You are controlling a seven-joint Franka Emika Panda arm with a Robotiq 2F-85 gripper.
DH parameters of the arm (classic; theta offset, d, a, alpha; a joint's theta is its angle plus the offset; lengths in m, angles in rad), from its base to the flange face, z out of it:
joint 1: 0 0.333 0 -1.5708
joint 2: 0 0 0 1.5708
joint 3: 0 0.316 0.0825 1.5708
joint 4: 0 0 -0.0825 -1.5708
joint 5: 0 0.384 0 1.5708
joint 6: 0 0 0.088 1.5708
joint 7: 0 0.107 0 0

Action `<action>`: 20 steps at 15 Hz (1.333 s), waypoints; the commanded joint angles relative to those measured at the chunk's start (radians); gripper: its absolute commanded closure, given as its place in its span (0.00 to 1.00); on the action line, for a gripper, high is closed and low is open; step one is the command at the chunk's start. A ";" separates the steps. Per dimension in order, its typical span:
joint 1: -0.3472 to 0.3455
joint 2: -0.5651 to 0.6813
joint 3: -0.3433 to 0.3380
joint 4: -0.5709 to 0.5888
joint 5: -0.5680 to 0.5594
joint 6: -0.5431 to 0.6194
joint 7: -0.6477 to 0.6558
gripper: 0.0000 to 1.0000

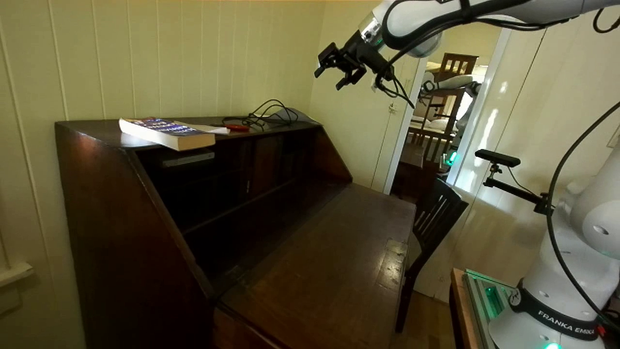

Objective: Put the black cable on the desktop.

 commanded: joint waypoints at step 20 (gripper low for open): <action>0.159 0.654 -0.249 0.817 -0.207 -0.269 0.980 0.00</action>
